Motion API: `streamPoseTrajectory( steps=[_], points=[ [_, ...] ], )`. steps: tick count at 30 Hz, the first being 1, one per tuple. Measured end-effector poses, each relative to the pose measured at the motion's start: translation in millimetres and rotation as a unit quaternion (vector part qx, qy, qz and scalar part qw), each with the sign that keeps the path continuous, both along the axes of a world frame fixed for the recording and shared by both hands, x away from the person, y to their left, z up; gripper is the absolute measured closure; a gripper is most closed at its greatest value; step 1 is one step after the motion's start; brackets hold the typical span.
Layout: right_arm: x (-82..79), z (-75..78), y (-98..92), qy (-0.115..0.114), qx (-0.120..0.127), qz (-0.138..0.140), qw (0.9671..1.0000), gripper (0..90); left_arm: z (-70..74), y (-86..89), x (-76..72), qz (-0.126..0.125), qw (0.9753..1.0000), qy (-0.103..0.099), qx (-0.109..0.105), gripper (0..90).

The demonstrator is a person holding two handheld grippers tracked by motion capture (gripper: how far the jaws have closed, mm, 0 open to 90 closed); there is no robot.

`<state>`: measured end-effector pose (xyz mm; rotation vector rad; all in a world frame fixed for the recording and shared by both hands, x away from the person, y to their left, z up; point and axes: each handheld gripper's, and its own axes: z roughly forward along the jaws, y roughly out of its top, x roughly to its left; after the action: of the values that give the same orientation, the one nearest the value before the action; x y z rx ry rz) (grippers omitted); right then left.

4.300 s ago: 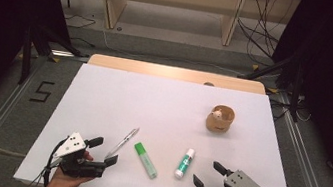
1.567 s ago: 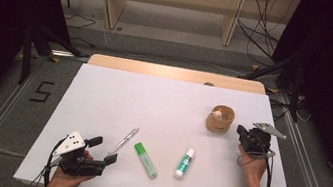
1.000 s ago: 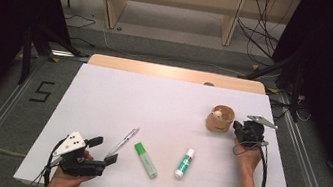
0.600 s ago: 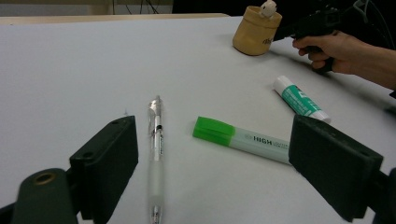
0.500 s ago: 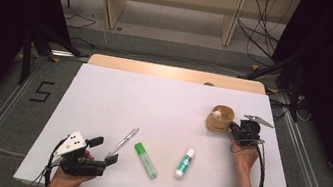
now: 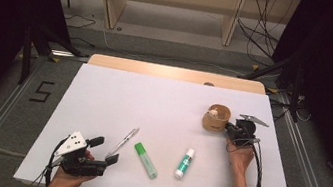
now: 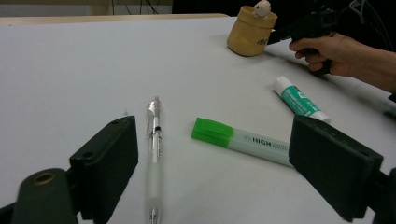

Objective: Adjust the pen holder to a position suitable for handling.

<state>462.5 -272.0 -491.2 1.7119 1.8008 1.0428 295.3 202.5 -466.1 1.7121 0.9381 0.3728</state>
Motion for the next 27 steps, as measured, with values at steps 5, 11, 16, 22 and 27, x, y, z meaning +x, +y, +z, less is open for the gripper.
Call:
streamPoseTrajectory(
  steps=[5,11,16,22,27],
  points=[
    [2.6,-0.5,11.9,0.005,0.001,0.011,0.9999,90.0,-0.3,0.1,0.4,0.001,1.0,0.0,0.0,15.5],
    [8.3,-0.4,36.0,0.015,-0.006,0.039,0.9991,90.0,-0.1,0.2,0.2,0.0,1.0,0.0,-0.002,15.5],
    [13.4,1.0,57.4,0.023,-0.015,0.062,0.9977,90.0,-0.1,0.4,0.4,-0.001,1.0,0.0,-0.002,15.6],
    [18.6,3.5,81.1,0.031,-0.023,0.094,0.9948,90.0,-0.1,0.7,0.4,-0.002,1.0,0.001,-0.003,15.5],
    [21.4,2.8,96.5,0.035,-0.024,0.109,0.9931,90.0,0.1,0.7,0.2,-0.003,1.0,0.001,-0.001,15.5]
  ],
)
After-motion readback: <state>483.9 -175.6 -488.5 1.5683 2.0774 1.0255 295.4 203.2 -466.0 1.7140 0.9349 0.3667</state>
